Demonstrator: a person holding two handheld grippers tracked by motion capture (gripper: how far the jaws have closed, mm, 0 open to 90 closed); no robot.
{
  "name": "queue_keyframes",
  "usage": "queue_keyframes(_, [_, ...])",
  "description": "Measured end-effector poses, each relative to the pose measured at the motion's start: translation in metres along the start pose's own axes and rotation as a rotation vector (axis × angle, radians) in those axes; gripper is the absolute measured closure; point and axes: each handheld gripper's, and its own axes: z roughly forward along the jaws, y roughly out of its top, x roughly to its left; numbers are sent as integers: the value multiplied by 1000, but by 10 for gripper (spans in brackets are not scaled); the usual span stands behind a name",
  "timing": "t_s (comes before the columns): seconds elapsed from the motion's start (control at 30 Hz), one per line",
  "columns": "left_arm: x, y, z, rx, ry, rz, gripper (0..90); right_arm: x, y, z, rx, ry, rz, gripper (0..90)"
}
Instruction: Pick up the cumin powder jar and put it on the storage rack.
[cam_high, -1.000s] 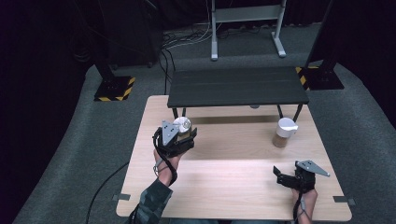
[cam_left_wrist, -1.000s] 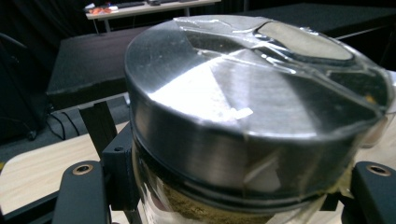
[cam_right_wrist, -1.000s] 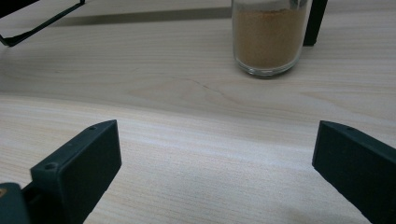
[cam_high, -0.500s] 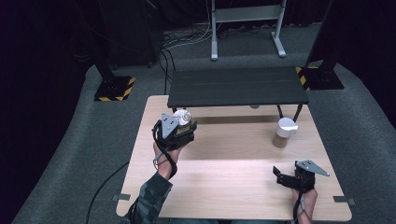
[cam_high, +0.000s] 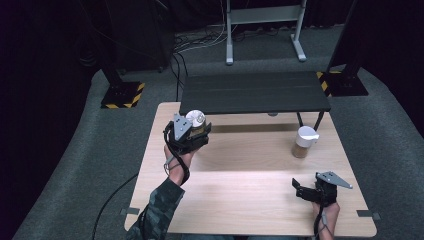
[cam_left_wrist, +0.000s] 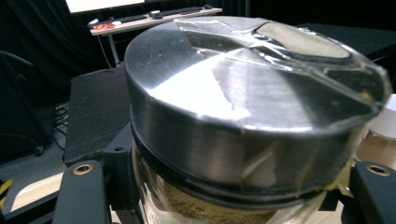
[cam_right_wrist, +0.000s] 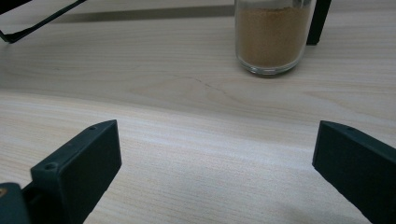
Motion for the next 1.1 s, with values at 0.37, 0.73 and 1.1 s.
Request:
queue_keyframes(0.37, [5, 14, 9, 17, -21, 2, 296, 0, 0, 0, 0, 2, 0, 0])
queue_keyframes(0.73, [9, 24, 16, 25, -19, 0, 297, 0, 0, 0, 1, 1, 0, 0])
queue_keyframes(1.1, [16, 35, 25, 34, -8, 0, 297, 0, 0, 0, 0, 2, 0, 0])
